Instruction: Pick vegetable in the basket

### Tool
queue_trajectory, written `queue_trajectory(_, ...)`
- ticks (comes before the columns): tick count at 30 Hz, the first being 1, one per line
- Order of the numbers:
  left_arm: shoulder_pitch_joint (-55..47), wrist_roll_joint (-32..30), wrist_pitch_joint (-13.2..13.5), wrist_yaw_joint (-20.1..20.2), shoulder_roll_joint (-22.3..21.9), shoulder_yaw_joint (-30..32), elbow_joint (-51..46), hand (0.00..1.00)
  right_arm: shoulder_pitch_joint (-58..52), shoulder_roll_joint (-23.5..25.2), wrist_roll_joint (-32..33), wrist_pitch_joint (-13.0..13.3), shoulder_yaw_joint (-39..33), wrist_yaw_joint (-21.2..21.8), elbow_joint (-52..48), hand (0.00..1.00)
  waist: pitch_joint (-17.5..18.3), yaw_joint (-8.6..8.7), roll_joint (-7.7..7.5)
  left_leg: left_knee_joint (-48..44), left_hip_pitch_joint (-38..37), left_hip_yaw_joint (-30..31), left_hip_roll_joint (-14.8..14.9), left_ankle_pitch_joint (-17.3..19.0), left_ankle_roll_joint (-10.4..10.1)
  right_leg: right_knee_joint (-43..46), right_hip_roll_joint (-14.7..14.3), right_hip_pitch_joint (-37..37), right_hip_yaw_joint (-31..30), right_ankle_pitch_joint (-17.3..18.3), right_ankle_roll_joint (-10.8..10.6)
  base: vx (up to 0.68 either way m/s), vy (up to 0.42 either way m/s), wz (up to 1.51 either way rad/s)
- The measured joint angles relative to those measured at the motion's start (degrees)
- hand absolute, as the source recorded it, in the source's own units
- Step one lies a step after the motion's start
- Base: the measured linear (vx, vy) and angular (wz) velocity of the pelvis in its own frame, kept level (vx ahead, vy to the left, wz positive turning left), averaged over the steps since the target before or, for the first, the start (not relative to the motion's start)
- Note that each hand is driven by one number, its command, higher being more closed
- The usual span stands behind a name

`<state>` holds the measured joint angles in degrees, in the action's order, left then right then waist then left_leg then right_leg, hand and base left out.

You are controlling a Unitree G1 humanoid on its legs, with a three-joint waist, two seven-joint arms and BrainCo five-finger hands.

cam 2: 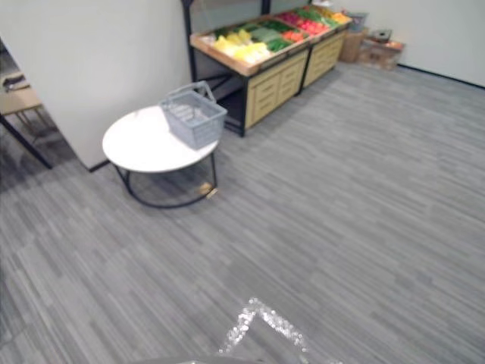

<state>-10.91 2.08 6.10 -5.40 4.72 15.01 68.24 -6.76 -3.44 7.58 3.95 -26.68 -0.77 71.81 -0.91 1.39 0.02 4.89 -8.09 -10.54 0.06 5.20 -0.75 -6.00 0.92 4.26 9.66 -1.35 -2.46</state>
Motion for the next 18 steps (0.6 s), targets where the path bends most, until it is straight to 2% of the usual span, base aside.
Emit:
queue_trajectory(7,0.02,0.00,0.00,-0.35,0.00,-0.21,0.00,0.00,0.00,-0.04,-0.04,0.00,0.02,0.01,-0.01,0.00,-0.26,-0.03,-0.37,-0.04,0.02,-0.73,0.24,0.05,-0.07,-0.06,-0.22,-0.19,-0.56,0.01,-0.01,0.00,-0.001,-0.04)
queue_trajectory(18,1.17,0.11,0.01,-0.94,0.69,-3.47,0.02,0.00,0.23,-0.51,-0.34,0.06,1.19,-0.03,-0.04,0.00,-0.42,-0.06,-0.13,-0.14,1.11,-1.25,1.01,0.39,-0.60,-0.04,-1.06,-1.63,-0.54,0.00,0.03,0.00,-0.053,-0.04)
